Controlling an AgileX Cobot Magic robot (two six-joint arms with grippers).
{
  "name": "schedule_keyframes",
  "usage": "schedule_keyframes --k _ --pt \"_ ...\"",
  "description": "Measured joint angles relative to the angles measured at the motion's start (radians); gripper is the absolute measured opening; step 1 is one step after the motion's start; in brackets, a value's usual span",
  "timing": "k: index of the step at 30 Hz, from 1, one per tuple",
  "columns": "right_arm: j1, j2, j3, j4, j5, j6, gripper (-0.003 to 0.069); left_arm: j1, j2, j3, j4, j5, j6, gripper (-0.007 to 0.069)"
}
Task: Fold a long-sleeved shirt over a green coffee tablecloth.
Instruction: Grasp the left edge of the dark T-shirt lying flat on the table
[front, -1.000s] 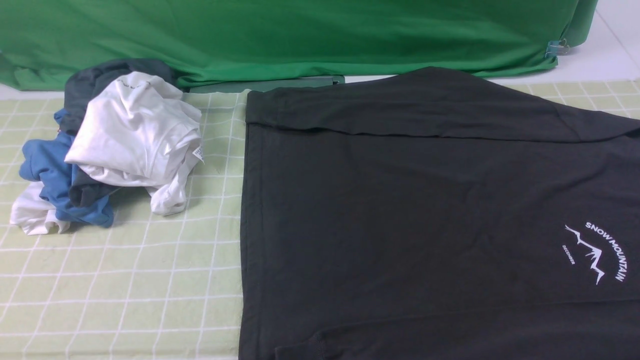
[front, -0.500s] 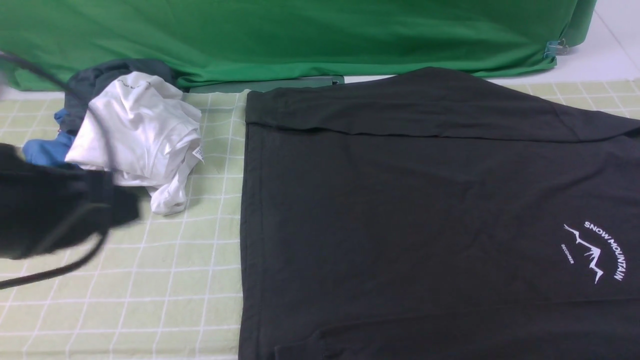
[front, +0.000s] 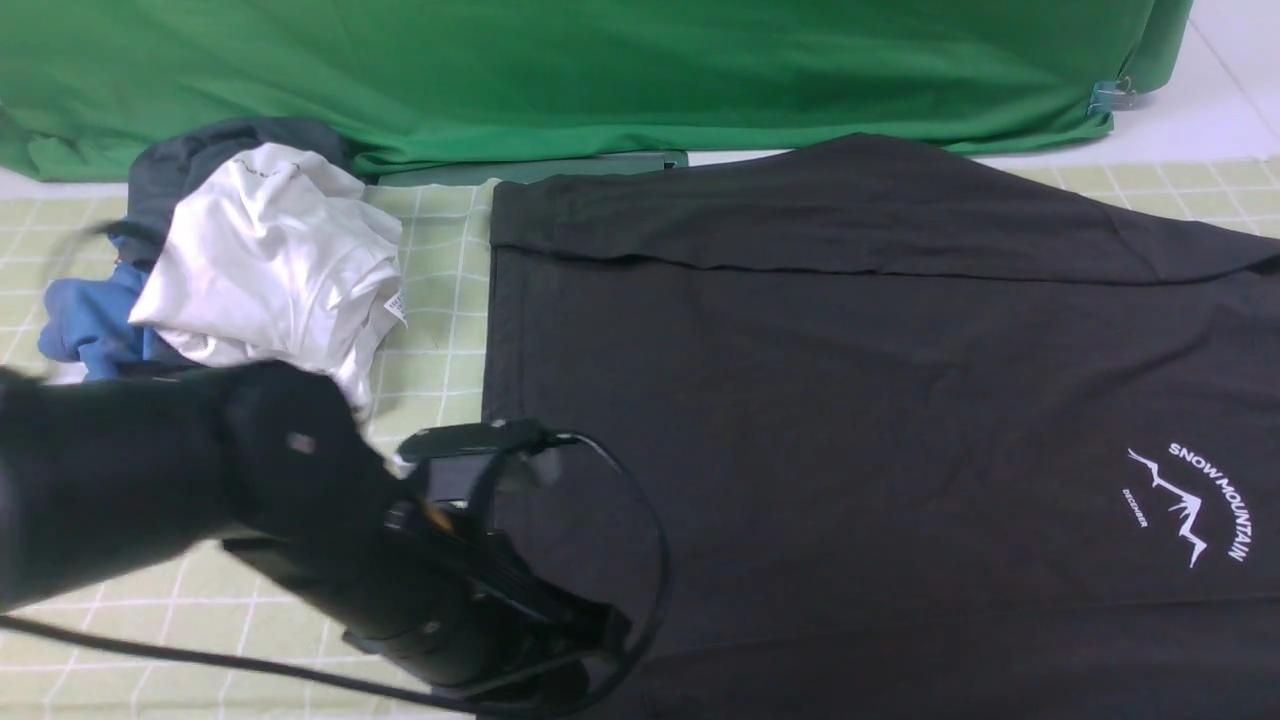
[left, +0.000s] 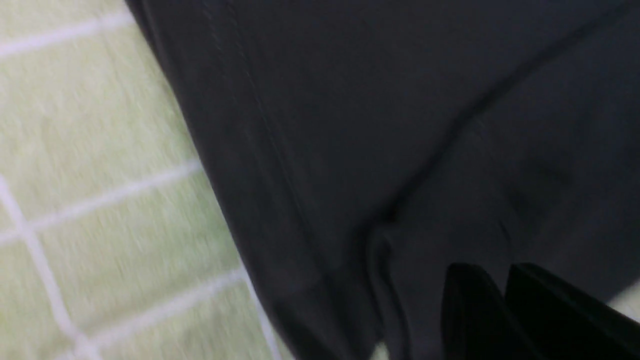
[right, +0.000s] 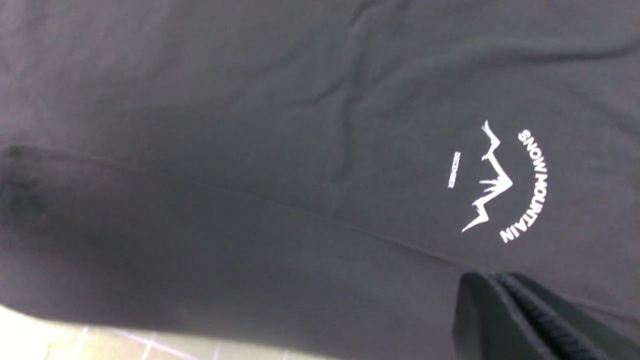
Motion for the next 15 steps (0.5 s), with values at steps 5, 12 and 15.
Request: schedule_keyframes --k 5,12,15 --pt "0.000 0.000 0.000 0.000 -0.008 0.000 0.0046 -0.018 0.057 -0.006 0.052 -0.052 -0.041 0.0241" --pt "0.000 0.000 0.000 0.000 -0.027 0.000 0.0056 -0.019 0.126 -0.014 0.058 -0.063 -0.051 0.0402" --pt "0.000 0.000 0.000 0.000 -0.031 0.000 0.0060 -0.019 0.129 -0.019 0.026 -0.062 -0.052 0.0424"
